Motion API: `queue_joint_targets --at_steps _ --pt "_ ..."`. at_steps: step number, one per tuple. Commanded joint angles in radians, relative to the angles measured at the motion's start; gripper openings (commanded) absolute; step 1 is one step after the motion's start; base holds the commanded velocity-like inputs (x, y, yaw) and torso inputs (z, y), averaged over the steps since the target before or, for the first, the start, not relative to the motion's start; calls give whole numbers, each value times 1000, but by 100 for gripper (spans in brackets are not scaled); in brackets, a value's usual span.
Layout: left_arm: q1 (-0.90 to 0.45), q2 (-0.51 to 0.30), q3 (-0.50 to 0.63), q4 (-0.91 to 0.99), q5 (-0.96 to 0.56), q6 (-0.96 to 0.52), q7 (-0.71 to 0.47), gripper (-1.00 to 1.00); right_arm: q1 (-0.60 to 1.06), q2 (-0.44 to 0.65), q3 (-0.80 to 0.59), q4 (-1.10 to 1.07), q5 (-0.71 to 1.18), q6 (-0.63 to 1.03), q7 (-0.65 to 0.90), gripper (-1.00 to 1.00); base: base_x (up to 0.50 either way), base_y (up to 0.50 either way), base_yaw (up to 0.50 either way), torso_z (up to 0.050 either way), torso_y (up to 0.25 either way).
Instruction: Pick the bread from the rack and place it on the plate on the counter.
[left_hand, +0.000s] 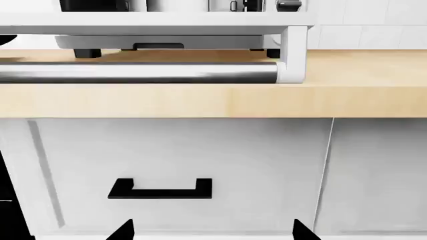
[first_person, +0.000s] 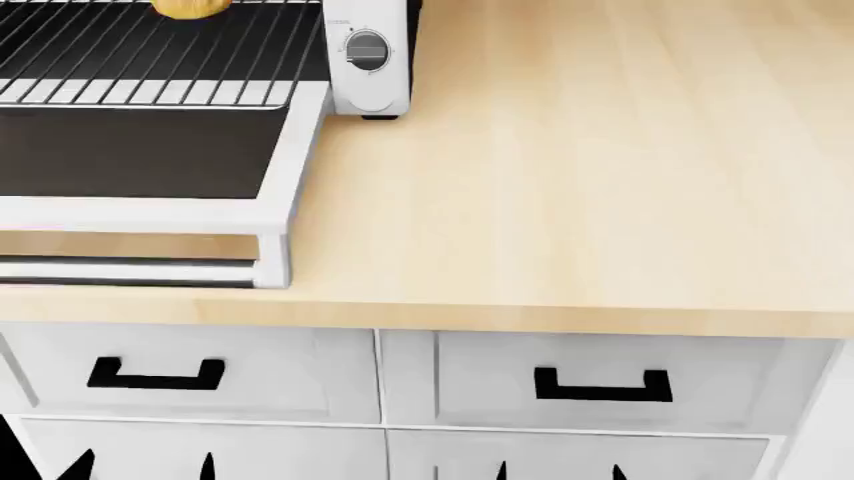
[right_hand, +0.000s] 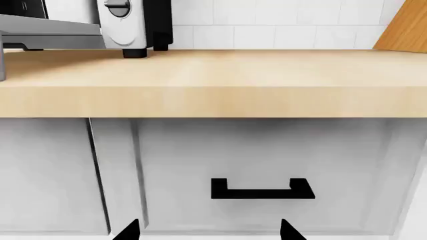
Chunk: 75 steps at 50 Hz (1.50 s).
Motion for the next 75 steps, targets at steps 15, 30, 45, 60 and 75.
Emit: queue_joint_targets --at_steps 15,30,45,60,75 --pt "-10 -52 62 -15 -49 -2 -67 100 -1 57 -73 3 44 -1 70 100 0 0 0 0 0" --pt "-6 -74 88 5 -73 -16 -92 100 1 78 -97 3 66 -2 90 100 0 0 0 0 0" --pt "70 -99 113 160 -116 -4 -95 100 -25 103 -118 -95 90 49 103 100 0 0 0 36 71" --pt "68 -188 117 553 -123 -353 -129 100 -43 206 -40 -463 165 376 140 100 0 0 0 46 92" --pt "-72 -252 94 816 -167 -687 -137 100 44 297 4 -677 202 612 156 100 0 0 0 46 92"
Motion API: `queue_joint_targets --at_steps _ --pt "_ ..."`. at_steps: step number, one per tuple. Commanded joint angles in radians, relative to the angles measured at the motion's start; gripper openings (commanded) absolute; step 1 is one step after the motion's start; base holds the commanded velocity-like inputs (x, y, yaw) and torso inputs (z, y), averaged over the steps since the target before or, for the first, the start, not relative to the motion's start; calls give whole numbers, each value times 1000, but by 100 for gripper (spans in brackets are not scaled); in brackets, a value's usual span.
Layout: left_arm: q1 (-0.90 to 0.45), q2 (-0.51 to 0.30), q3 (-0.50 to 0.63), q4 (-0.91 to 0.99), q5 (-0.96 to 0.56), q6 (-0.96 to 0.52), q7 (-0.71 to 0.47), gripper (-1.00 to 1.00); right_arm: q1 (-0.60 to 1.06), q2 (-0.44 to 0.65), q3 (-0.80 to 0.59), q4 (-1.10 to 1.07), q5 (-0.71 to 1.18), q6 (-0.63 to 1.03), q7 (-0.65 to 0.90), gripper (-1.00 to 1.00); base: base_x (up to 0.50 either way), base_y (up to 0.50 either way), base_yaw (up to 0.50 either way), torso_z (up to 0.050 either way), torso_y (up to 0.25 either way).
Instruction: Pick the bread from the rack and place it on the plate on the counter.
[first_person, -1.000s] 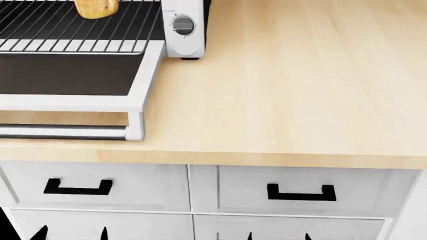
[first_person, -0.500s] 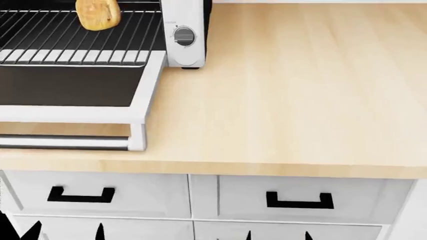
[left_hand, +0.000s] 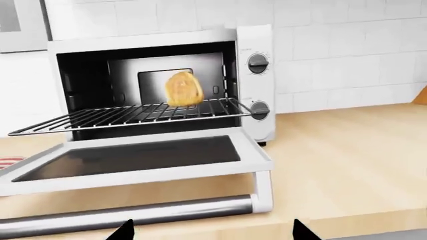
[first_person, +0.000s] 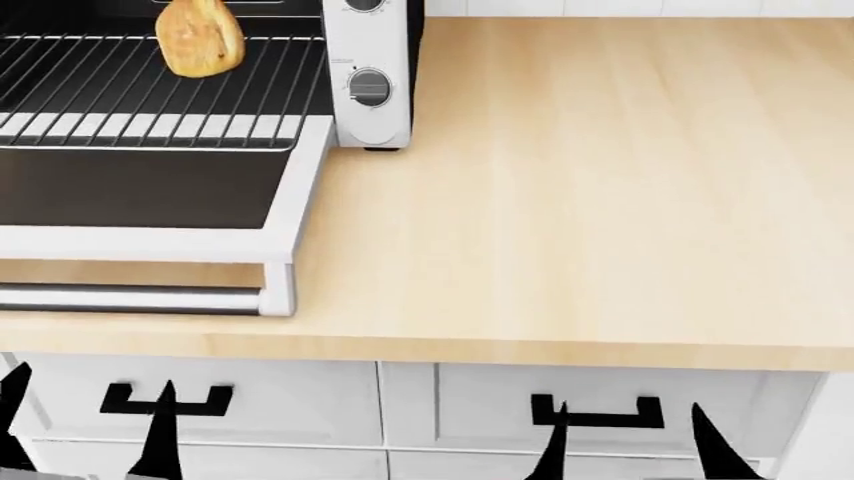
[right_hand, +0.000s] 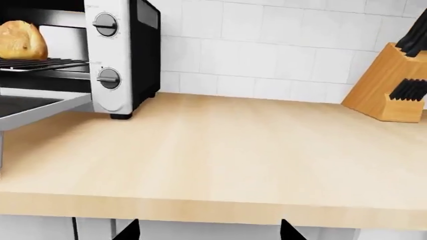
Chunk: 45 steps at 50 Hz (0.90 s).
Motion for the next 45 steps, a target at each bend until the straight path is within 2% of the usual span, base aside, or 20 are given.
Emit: queue_joint_targets --at_steps 1,20,25,29,36,41,45 --pt "-107 -51 -21 201 -39 -261 -5 100 68 73 31 -180 25 194 17 100 0 0 0 46 92" --pt "-433 -91 -78 406 -146 -697 -8 100 460 210 53 -437 109 679 6 100 0 0 0 46 92" --pt "-564 -171 -110 413 -367 -787 -149 100 574 227 59 -449 139 777 -8 100 0 0 0 46 92" --pt "-662 -188 -137 407 -478 -856 -205 100 692 246 32 -424 150 839 -16 100 0 0 0 46 93" --pt "-846 -178 -145 369 -556 -983 -212 100 866 271 -48 -332 156 869 -40 100 0 0 0 46 93" --pt "-928 -184 -125 314 -570 -1019 -210 100 1000 291 -98 -219 154 861 -72 100 0 0 0 46 93" --pt "-992 -183 -124 282 -593 -1058 -207 100 1046 295 -120 -182 153 860 -82 100 0 0 0 46 93"
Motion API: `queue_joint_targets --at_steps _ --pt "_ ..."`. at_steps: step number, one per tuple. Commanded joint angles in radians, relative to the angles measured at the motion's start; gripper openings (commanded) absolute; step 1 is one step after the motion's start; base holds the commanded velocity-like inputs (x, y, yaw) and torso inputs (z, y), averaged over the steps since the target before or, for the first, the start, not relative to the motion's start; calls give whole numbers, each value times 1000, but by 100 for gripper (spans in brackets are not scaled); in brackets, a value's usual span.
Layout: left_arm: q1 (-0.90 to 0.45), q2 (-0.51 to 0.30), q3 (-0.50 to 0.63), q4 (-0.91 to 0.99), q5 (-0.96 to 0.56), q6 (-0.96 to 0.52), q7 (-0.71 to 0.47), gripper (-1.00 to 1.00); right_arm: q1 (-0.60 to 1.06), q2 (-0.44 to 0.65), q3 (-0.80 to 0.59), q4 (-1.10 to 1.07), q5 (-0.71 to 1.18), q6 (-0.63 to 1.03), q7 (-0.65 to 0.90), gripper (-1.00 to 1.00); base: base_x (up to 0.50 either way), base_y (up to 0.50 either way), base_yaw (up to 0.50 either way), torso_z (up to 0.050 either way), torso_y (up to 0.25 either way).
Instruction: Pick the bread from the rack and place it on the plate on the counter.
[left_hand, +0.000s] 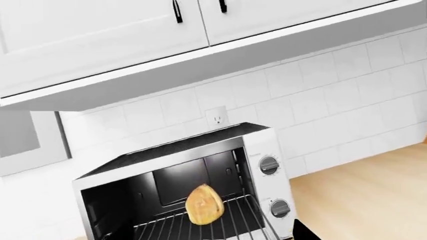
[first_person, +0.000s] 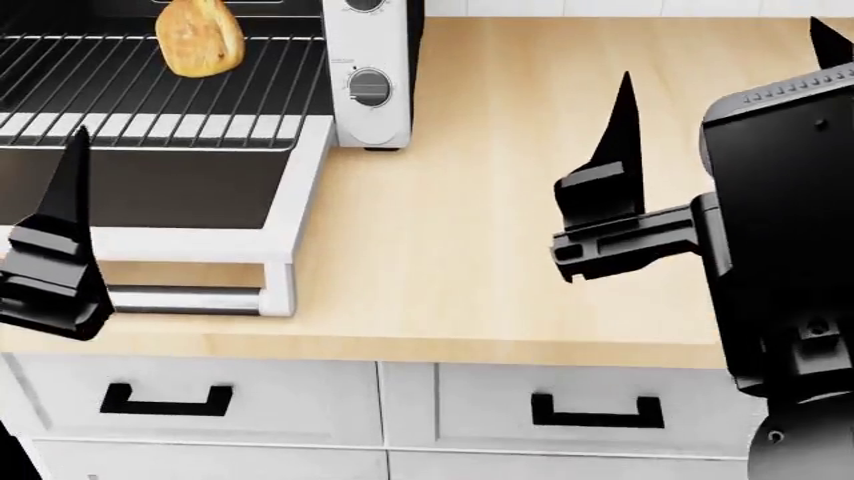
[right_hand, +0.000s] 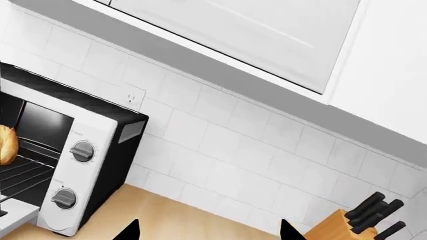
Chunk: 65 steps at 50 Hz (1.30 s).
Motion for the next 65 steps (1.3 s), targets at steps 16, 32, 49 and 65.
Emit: queue_joint_targets --at_steps 16,32,49,65 --pt "-481 -47 87 -311 -376 -164 -225 100 429 18 -208 394 -19 -59 -109 100 0 0 0 46 92" --pt "-562 -97 84 -353 -537 -155 -338 100 555 -14 -219 312 11 48 -113 100 3 412 0 46 93" --pt "-583 -127 104 -371 -605 -131 -393 100 578 -30 -214 310 21 58 -108 100 0 500 0 46 92" --pt "-642 -137 149 -419 -617 -112 -402 100 665 -43 -201 286 30 107 -97 100 125 243 0 46 92"
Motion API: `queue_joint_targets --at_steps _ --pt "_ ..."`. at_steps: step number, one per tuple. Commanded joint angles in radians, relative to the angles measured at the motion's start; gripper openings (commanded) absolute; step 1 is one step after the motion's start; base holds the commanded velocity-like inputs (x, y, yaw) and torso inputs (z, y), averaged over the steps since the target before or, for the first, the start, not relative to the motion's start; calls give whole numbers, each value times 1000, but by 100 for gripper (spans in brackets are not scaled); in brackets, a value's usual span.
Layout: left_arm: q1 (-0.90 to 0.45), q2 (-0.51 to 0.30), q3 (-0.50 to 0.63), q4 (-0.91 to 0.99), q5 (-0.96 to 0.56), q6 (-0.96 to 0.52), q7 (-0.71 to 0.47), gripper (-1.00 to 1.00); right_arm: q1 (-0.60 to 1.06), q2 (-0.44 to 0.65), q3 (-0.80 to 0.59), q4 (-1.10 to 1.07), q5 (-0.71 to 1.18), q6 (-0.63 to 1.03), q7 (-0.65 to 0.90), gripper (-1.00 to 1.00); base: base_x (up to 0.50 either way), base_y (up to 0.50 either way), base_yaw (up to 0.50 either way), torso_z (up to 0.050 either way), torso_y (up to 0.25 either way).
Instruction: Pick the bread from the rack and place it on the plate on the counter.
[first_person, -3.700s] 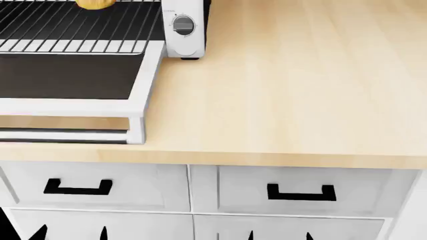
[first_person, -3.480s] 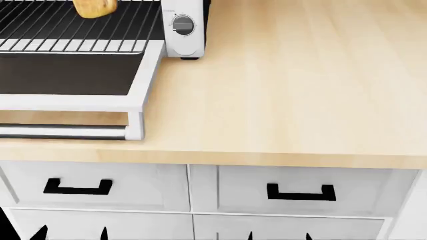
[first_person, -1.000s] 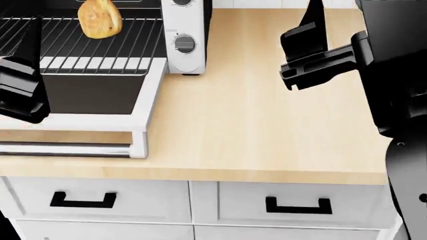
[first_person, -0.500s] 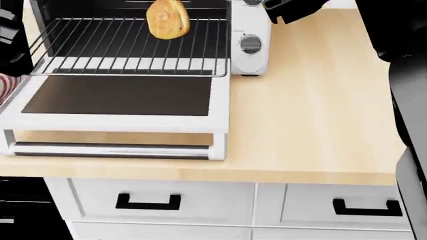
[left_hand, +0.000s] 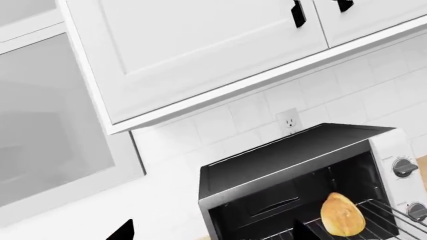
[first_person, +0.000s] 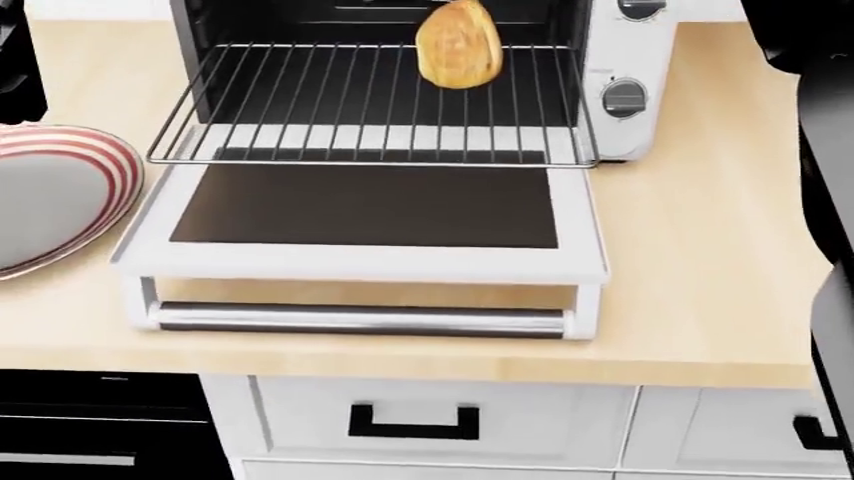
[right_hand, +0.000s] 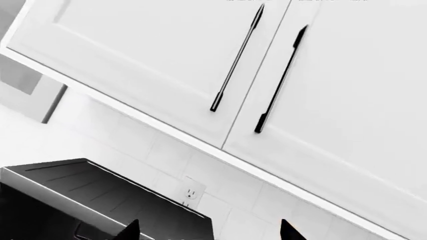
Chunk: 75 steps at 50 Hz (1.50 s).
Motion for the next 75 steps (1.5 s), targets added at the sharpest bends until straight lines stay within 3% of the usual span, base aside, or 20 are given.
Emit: queue_joint_targets --at_steps 1,13,24,27,34,47,57,75 --pt "-37 -8 26 -29 -24 12 -14 100 61 -8 -2 -19 4 40 7 100 500 0 0 47 92" --pt "-27 -37 47 -32 -17 53 0 100 74 -10 -22 -32 11 47 6 100 500 0 0 46 92" --pt "-35 -16 87 -103 -10 60 -9 100 65 -7 -25 28 11 23 -3 100 381 0 0 36 67" --pt "-25 8 134 -169 -10 78 64 100 79 -10 -28 42 13 28 -6 100 0 0 0 0 0" --pt "-22 80 114 -351 -79 113 166 100 106 -20 -45 32 22 52 -9 100 0 0 0 0 0" --pt "-20 125 153 -529 -74 181 356 100 122 -20 -50 15 35 68 -13 100 0 0 0 0 0" --pt "-72 196 278 -719 70 299 537 100 103 -10 -47 16 39 53 -15 100 0 0 0 0 0" --pt "-180 351 471 -1069 248 449 764 100 28 22 -3 -13 53 28 -17 100 0 0 0 0 0"
